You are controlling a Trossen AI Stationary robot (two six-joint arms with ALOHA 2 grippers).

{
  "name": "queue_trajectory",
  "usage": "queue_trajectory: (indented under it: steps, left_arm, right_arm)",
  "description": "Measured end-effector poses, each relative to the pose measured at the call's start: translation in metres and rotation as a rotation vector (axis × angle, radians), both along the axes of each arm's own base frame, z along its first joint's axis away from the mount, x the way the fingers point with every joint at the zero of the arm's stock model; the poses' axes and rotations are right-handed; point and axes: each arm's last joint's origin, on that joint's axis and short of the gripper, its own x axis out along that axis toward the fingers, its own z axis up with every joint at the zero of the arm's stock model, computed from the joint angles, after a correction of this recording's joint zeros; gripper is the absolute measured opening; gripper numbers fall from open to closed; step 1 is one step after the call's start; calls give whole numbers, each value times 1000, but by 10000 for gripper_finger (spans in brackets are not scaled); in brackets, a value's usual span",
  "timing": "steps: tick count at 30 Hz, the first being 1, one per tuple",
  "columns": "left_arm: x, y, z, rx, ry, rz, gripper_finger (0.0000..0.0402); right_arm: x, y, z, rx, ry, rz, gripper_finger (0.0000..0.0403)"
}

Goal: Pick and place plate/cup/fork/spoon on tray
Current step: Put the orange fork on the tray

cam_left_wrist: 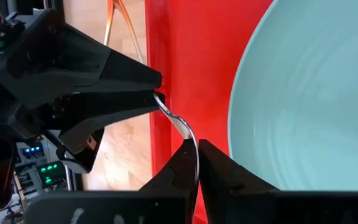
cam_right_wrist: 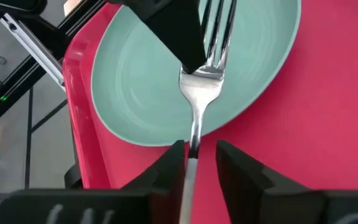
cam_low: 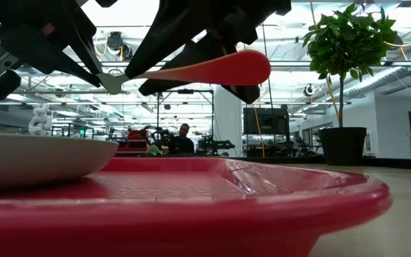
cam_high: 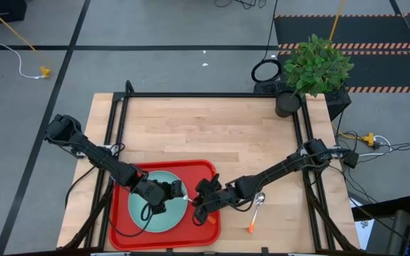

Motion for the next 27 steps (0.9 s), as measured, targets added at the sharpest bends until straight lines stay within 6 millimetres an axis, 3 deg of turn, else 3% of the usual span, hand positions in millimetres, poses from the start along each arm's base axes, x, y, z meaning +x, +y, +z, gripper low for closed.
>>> queue_trajectory:
  steps: [5,8,13,20,27]
  left_arm:
    - [0,0,0,2,0,4,6]
    - [0,0,0,-26,4,27,16]
    - [2,-2,3,-191,-7,153,79]
    - [-5,-11,4,-279,-70,372,177]
    - [-19,-25,6,-266,-208,517,223]
  right_arm:
    - [0,0,0,-6,-4,6,18]
    - [0,0,0,-13,0,3,8]
    - [-2,0,-2,-48,12,-36,7]
    - [-13,9,-6,-65,36,-197,3]
    - [-27,28,-6,-32,-36,-417,2]
